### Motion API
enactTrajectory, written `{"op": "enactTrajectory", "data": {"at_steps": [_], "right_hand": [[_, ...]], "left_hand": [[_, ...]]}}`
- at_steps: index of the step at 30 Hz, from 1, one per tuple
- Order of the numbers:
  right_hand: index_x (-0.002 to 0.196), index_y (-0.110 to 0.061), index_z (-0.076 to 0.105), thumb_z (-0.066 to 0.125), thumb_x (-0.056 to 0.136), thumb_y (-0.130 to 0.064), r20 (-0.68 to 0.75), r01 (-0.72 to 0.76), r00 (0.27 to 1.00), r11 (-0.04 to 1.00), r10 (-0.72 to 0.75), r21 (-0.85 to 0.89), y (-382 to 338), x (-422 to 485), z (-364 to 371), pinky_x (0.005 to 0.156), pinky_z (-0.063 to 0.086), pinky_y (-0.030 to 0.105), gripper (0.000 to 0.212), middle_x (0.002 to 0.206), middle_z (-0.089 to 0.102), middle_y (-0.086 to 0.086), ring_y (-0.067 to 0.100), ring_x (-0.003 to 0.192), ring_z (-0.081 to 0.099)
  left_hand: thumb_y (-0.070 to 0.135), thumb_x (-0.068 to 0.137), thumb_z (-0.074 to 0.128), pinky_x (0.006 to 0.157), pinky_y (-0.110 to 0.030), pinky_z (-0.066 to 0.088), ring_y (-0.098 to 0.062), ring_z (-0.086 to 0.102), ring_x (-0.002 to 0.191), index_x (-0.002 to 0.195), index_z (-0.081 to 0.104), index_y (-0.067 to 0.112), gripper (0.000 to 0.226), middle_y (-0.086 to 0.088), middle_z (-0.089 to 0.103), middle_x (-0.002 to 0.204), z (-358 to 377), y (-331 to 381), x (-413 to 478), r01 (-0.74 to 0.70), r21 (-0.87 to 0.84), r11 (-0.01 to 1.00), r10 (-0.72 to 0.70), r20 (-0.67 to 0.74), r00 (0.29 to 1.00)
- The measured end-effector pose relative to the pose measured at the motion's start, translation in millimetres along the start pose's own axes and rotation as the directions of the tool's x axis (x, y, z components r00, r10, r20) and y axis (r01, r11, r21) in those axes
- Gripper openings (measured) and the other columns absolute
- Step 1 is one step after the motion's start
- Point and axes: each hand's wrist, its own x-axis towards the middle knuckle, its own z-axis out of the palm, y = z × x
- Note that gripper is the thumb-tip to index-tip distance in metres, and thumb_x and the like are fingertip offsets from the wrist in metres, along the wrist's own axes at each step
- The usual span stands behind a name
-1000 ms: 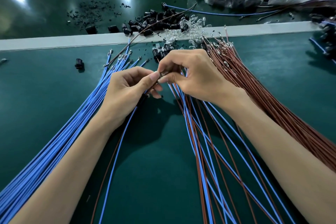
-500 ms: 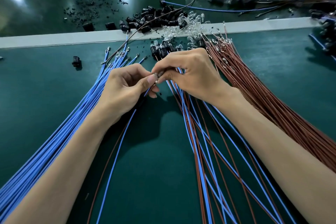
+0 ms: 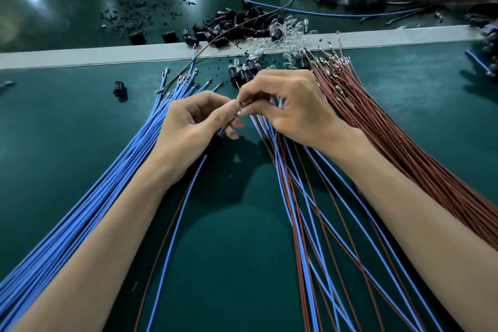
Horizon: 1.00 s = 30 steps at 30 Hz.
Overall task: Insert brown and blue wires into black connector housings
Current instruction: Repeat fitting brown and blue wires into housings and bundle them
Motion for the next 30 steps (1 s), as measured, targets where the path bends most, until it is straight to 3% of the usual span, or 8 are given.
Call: {"op": "enactTrajectory", "data": {"at_steps": [4, 7, 11, 16, 21, 30], "right_hand": [[0.086, 0.002, 0.070, 0.074, 0.079, -0.009, 0.002, -0.008, 1.000, 0.999, 0.009, -0.046, 0.6, 0.3, -6.0, 0.067, 0.046, 0.017, 0.014, 0.078, 0.067, 0.005, 0.010, 0.068, 0.057], [0.085, 0.003, 0.071, 0.073, 0.080, -0.008, 0.015, -0.004, 1.000, 0.997, 0.005, -0.074, 1.0, 1.0, -9.5, 0.066, 0.041, 0.011, 0.013, 0.076, 0.065, 0.003, 0.008, 0.067, 0.053], [0.084, 0.001, 0.072, 0.075, 0.078, -0.009, 0.017, -0.013, 1.000, 0.997, 0.014, -0.074, 0.2, 1.6, -11.0, 0.067, 0.039, 0.006, 0.012, 0.076, 0.063, -0.004, 0.003, 0.068, 0.051], [0.087, -0.001, 0.074, 0.078, 0.074, -0.009, 0.028, -0.065, 0.998, 0.997, 0.064, 0.045, -2.5, 1.8, -11.4, 0.071, 0.046, 0.009, 0.016, 0.080, 0.067, -0.003, 0.005, 0.073, 0.062], [0.092, 0.000, 0.073, 0.081, 0.069, -0.007, 0.028, -0.170, 0.985, 0.965, 0.168, 0.201, -2.1, -0.6, -9.8, 0.073, 0.056, 0.022, 0.025, 0.084, 0.072, 0.005, 0.011, 0.074, 0.070], [0.100, -0.001, 0.069, 0.080, 0.067, -0.003, 0.133, -0.246, 0.968, 0.909, 0.213, 0.336, -0.4, -1.3, -9.2, 0.072, 0.054, 0.016, 0.034, 0.084, 0.071, 0.003, 0.005, 0.072, 0.068]], "left_hand": [[0.025, 0.091, 0.054, 0.065, -0.018, 0.048, -0.014, 0.065, 0.063, 0.086, 0.064, 0.010, 0.019, 0.001, 0.070, 0.071, -1.2, -0.5, -0.5, 0.012, 0.015, 1.000, -0.012, 0.035, 0.999], [0.026, 0.089, 0.061, 0.058, -0.015, 0.047, -0.011, 0.066, 0.058, 0.083, 0.064, 0.009, 0.018, 0.003, 0.070, 0.067, 2.6, 0.3, -1.5, -0.022, 0.112, 0.994, 0.015, 0.065, 0.998], [0.025, 0.082, 0.061, 0.052, -0.015, 0.046, -0.010, 0.064, 0.051, 0.082, 0.064, 0.011, 0.014, 0.004, 0.069, 0.065, 1.5, 2.8, -1.3, -0.022, 0.070, 0.997, 0.021, 0.016, 1.000], [0.024, 0.082, 0.062, 0.046, -0.015, 0.040, -0.009, 0.055, 0.045, 0.079, 0.065, 0.012, 0.013, 0.005, 0.068, 0.064, -3.2, 3.3, -1.1, -0.026, 0.024, 0.999, 0.026, 0.003, 1.000], [0.024, 0.081, 0.063, 0.045, -0.015, 0.037, -0.008, 0.050, 0.042, 0.076, 0.066, 0.013, 0.013, 0.007, 0.067, 0.060, -2.9, 2.8, -1.4, -0.026, 0.098, 0.995, 0.024, 0.019, 1.000], [0.024, 0.080, 0.063, 0.043, -0.014, 0.034, -0.006, 0.046, 0.040, 0.075, 0.065, 0.011, 0.014, 0.006, 0.065, 0.056, -2.4, 3.9, -1.2, -0.020, 0.079, 0.997, 0.015, 0.060, 0.998]]}}
